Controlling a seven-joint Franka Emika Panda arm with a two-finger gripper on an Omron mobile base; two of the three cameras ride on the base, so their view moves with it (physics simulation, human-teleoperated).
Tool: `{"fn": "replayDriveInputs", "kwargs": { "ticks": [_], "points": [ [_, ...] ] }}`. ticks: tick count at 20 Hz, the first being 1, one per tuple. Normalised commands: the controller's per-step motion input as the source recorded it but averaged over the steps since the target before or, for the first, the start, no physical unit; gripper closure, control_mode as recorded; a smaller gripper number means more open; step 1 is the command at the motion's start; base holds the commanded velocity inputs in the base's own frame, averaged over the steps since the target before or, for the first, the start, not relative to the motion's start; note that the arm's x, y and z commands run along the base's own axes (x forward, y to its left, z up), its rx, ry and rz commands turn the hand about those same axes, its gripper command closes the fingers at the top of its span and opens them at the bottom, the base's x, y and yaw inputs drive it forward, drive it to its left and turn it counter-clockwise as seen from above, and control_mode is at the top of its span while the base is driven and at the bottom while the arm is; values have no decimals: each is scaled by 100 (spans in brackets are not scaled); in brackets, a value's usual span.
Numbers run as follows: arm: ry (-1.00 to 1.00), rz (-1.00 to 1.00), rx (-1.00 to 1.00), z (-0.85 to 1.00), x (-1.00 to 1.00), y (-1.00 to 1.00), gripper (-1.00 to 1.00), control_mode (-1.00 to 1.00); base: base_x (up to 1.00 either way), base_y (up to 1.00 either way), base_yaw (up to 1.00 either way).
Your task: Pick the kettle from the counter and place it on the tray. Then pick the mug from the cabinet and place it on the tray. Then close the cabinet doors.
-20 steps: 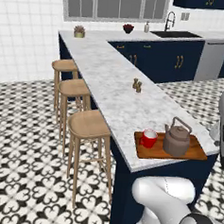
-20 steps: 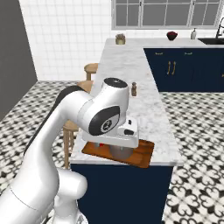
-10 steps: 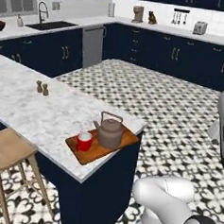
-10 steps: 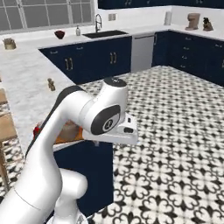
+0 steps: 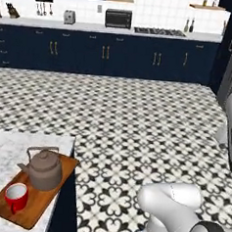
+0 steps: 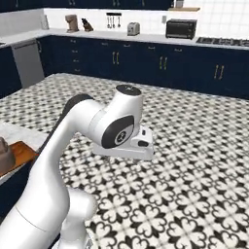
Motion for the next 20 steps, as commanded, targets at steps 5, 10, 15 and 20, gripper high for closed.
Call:
{"fn": "replayDriveInputs", "kwargs": {
  "ticks": [5,10,15,20],
  "points": [
    [0,0,0,0,0,0,-100,100,1,12,-81],
    [0,0,0,0,0,0,-100,100,2,-4,-72],
    [0,0,0,0,0,0,-100,100,26,-43,-52],
    [0,0,0,0,0,0,-100,100,49,-84,-21]
  ]
}}
